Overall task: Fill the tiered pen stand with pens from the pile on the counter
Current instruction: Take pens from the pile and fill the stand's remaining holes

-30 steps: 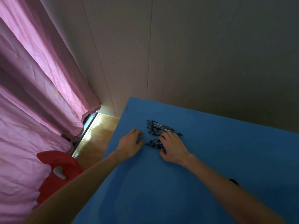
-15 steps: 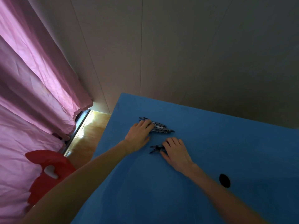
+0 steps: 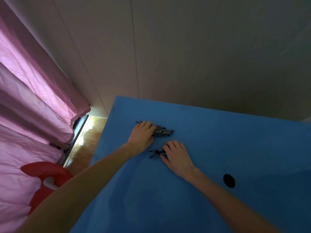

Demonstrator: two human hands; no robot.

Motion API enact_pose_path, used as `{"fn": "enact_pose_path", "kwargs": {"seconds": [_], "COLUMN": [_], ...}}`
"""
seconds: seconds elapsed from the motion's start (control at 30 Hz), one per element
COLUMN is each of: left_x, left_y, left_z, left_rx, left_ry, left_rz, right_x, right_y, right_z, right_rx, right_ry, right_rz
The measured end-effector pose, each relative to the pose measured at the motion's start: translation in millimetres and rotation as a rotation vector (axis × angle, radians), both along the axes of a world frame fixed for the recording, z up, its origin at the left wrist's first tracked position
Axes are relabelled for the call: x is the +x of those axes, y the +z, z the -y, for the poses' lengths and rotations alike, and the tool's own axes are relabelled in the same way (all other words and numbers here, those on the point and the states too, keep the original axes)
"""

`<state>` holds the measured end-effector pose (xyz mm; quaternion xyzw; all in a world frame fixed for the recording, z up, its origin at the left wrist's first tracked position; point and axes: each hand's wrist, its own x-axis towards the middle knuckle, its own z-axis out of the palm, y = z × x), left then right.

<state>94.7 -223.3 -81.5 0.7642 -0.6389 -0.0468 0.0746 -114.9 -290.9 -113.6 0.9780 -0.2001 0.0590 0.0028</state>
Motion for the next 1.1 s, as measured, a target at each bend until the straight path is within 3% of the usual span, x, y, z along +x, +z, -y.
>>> {"fn": "enact_pose_path", "kwargs": {"seconds": [0.33, 0.57, 0.87, 1.0, 1.1], "left_x": [2, 4, 25, 30, 30], "left_y": [-4, -9, -13, -14, -12], "left_z": [-9, -26, -72, -82, -86], "left_rx": [-0.051, -0.128, -0.06, -0.013, -0.029], "left_ry": [-0.015, -0.029, -0.088, -0.108, -0.095], "left_rz": [-0.065, 0.031, 0.002, 0.023, 0.043], "right_x": [-1, 2, -12, -16, -16], "right_y": [-2, -2, 3, 5, 17], "right_z": [3, 10, 15, 17, 15], "right_rx": [-0.008, -0.062, -0.154, -0.095, 0.077], "right_ry": [0.023, 0.115, 0.169, 0.159, 0.084], "right_rz": [0.029, 0.034, 0.038, -0.011, -0.047]}}
